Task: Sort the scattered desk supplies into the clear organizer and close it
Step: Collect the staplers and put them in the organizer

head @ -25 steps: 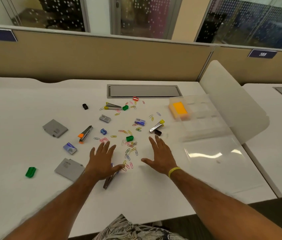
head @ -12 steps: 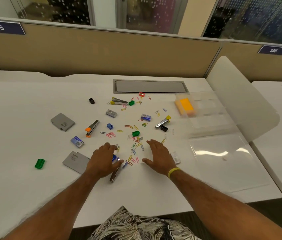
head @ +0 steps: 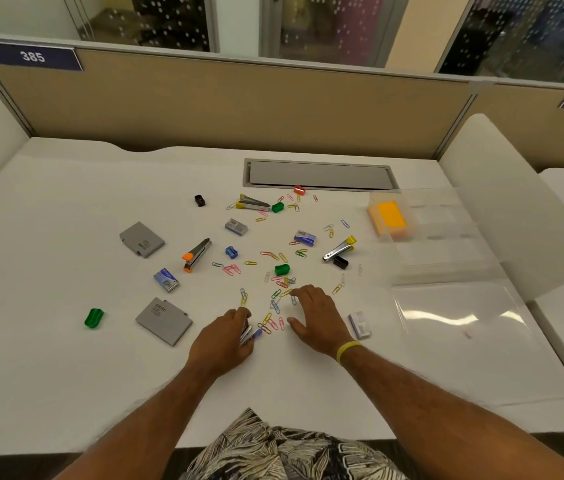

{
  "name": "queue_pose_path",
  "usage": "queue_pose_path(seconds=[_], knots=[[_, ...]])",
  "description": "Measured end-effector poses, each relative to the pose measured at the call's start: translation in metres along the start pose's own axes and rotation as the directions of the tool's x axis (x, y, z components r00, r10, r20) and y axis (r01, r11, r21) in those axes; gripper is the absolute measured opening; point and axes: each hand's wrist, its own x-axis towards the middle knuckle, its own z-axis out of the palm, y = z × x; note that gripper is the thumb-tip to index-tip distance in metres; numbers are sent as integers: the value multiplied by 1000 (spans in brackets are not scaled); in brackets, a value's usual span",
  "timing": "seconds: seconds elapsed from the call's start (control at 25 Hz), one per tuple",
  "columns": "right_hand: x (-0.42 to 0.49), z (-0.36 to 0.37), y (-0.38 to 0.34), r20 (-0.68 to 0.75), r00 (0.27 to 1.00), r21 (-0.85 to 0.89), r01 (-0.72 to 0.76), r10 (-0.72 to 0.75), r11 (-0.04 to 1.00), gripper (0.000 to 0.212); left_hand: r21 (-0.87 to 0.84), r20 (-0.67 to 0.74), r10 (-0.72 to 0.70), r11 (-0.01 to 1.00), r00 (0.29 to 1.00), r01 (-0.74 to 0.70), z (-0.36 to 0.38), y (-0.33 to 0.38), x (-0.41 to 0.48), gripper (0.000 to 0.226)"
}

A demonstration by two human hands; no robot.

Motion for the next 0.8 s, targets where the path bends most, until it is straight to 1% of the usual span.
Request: queue_pose_path(seconds=[0.16, 0.24, 0.32, 0.4, 0.44, 0.48, 0.56, 0.6, 0.64, 0.72, 0.8], knots=[[7, -7, 6, -37, 999, 32, -14, 16, 999, 49, -119, -12, -28, 993, 1000, 26, -5, -1, 3, 62], [13, -15, 14, -53, 997, 50, -47, 50, 998, 47, -242, -53, -50, 970, 997, 36, -11, 2, 8, 66], [20, -23, 22, -74, 989, 94, -125, 132, 988, 44, -410, -116, -94, 911, 989, 39, -17, 9, 17, 67], [30, -32, 30, -106, 958, 193, -243, 266, 951, 41, -564, -163, -176, 824, 971, 55, -22, 17, 28, 57], [37, -37, 34, -122, 933, 244, -302, 338, 922, 39, -641, -155, -224, 764, 962, 75, -25, 22, 34, 50], [44, -41, 38, -140, 901, 290, -359, 410, 887, 36, -729, -115, -265, 677, 957, 100, -28, 27, 40, 43], [62, -52, 49, -168, 814, 376, -469, 556, 799, 31, -885, 0, -302, 444, 953, 140, -33, 36, 49, 32], [71, -58, 55, -165, 762, 416, -521, 626, 745, 31, -925, 44, -311, 348, 949, 156, -36, 39, 53, 27], [80, -63, 61, -145, 713, 449, -570, 686, 688, 34, -943, 72, -323, 286, 944, 170, -37, 42, 56, 23], [96, -72, 74, -61, 629, 486, -660, 775, 573, 48, -952, 108, -358, 231, 928, 200, -39, 42, 62, 17], [111, -76, 84, 20, 578, 491, -716, 816, 495, 61, -943, 136, -400, 228, 906, 242, -36, 39, 68, 16]])
